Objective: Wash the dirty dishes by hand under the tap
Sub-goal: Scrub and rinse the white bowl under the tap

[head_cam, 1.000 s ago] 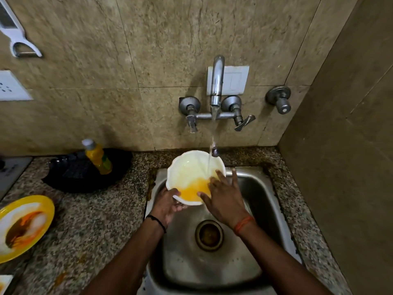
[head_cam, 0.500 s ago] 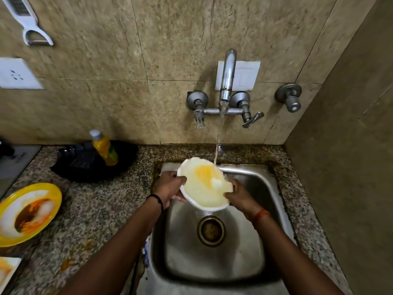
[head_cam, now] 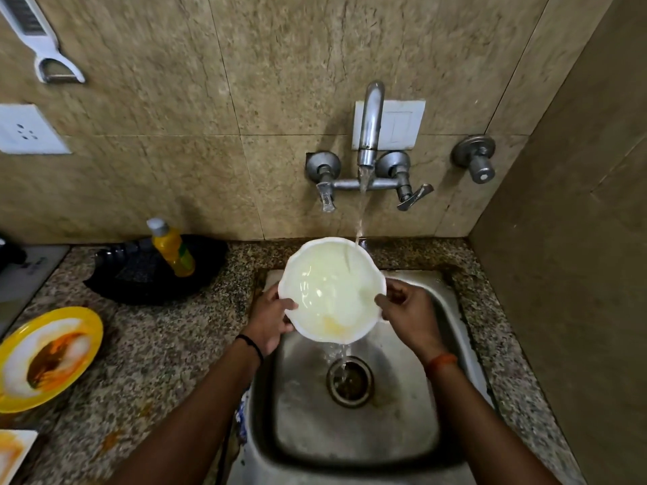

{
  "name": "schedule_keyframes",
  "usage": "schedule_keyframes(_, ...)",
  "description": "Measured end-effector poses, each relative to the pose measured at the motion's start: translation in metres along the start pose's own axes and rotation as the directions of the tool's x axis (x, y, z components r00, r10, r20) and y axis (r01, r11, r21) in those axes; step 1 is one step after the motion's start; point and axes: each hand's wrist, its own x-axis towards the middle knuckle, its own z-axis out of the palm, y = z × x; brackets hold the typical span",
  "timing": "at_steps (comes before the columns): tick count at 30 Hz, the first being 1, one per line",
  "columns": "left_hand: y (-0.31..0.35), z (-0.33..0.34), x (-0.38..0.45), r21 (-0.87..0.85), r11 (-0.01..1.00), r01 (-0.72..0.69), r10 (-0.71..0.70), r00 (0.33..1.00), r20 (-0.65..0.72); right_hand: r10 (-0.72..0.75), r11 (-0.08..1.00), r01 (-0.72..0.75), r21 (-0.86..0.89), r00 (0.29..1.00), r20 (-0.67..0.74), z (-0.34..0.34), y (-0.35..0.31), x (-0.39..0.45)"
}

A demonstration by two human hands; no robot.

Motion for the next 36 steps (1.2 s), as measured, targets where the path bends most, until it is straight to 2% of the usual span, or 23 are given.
schedule_keyframes(3,-0.013,0.006,0.0,-0.094,0.989,0.111,-0.098,0.987,0.13,-0.19,0.938,0.17,-0.302,0.981,-0.037,-0.009,-0.025,-0.001)
schedule_keyframes(5,-0.018,0.012,0.001,-0.093,0.981,0.168,-0.152,0.975,0.16,-0.28,0.862,0.217,-0.458,0.957,-0.073,-0.012,-0.038,0.0)
schedule_keyframes(7,-0.02,0.016,0.004,-0.073,0.975,0.208,-0.195,0.969,0.149,-0.288,0.825,0.202,-0.528,0.954,-0.084,-0.016,-0.044,0.004)
schedule_keyframes(10,-0.015,0.017,0.005,-0.021,0.97,0.244,-0.237,0.958,0.163,-0.208,0.811,0.114,-0.574,0.973,-0.101,-0.023,-0.04,0.011)
schedule_keyframes(15,0.004,0.019,0.001,0.139,0.97,0.197,-0.218,0.963,0.156,0.07,0.898,-0.11,-0.427,0.992,-0.109,-0.026,-0.01,0.017)
schedule_keyframes(18,0.014,0.02,-0.001,0.229,0.967,0.114,-0.145,0.982,0.121,0.324,0.929,-0.317,-0.188,0.946,0.003,-0.017,0.016,0.019)
schedule_keyframes(21,0.022,0.019,-0.003,0.358,0.933,-0.021,-0.019,0.994,0.109,0.432,0.902,-0.426,-0.071,0.894,0.116,-0.007,0.034,0.013)
schedule_keyframes(24,0.025,0.016,-0.004,0.453,0.87,-0.197,0.143,0.978,0.15,0.432,0.899,-0.438,0.005,0.889,0.154,0.005,0.043,0.003)
schedule_keyframes(26,0.025,0.014,-0.005,0.456,0.839,-0.296,0.229,0.953,0.196,0.408,0.91,-0.414,0.029,0.905,0.117,0.013,0.045,-0.001)
schedule_keyframes(28,0.024,0.013,-0.004,0.423,0.844,-0.33,0.271,0.943,0.195,0.376,0.922,-0.383,0.062,0.921,0.098,0.016,0.044,-0.002)
schedule_keyframes(32,0.016,0.011,0.0,0.236,0.934,-0.27,0.253,0.962,0.098,0.24,0.968,-0.243,0.07,0.97,0.048,0.011,0.038,-0.001)
schedule_keyframes(36,0.007,0.01,0.005,-0.008,0.997,-0.075,0.075,0.997,0.031,0.025,1.0,-0.025,0.001,0.999,-0.042,0.002,0.024,0.001)
